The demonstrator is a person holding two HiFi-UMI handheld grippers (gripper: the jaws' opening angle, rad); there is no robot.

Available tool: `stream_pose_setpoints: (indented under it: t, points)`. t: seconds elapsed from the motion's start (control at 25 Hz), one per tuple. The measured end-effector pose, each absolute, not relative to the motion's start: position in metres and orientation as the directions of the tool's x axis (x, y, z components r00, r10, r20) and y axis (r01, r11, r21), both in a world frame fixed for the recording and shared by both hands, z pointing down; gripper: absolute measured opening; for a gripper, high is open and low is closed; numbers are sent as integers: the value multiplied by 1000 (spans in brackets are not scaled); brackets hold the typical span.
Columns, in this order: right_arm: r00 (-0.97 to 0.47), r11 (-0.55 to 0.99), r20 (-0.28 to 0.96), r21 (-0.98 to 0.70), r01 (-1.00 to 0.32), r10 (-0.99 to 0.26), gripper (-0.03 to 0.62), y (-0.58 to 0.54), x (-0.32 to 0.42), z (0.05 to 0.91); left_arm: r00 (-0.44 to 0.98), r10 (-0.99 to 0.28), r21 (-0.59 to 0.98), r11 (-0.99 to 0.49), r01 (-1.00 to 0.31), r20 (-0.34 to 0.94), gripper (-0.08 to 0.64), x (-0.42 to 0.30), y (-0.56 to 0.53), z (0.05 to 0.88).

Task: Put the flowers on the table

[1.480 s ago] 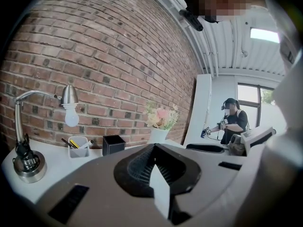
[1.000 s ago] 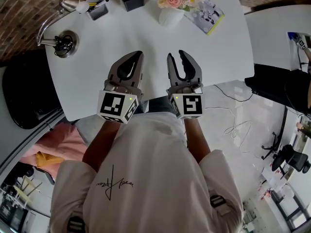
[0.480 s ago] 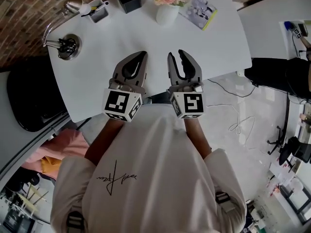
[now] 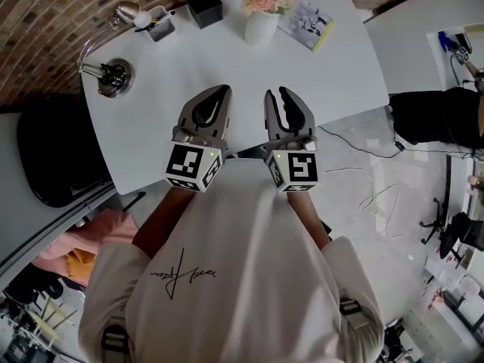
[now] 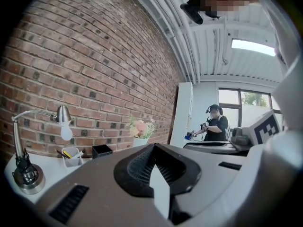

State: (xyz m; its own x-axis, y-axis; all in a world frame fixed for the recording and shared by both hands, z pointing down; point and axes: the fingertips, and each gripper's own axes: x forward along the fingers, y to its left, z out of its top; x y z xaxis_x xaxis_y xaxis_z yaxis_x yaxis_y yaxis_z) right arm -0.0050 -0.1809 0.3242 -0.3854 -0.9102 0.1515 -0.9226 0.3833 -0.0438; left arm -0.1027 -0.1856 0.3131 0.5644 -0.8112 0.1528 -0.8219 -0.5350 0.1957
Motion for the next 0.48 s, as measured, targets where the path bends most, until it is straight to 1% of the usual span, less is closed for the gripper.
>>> stream_pose_setpoints:
  t: [0.16, 0.32, 0.48]
  points:
    - [-388, 387, 138, -30, -921, -911, 93, -171, -13, 318, 560, -816, 179, -535, -826, 143, 5, -112, -181, 309]
    - [-390, 390, 118, -20, -920, -913, 42, -161, -20, 313, 543, -831, 175, -520, -836, 124, 5, -122, -174, 306]
    - [-423, 422, 113, -35, -906, -899, 28, -156, -27, 307, 558, -819, 180, -533, -827, 133, 5, -121, -169, 309]
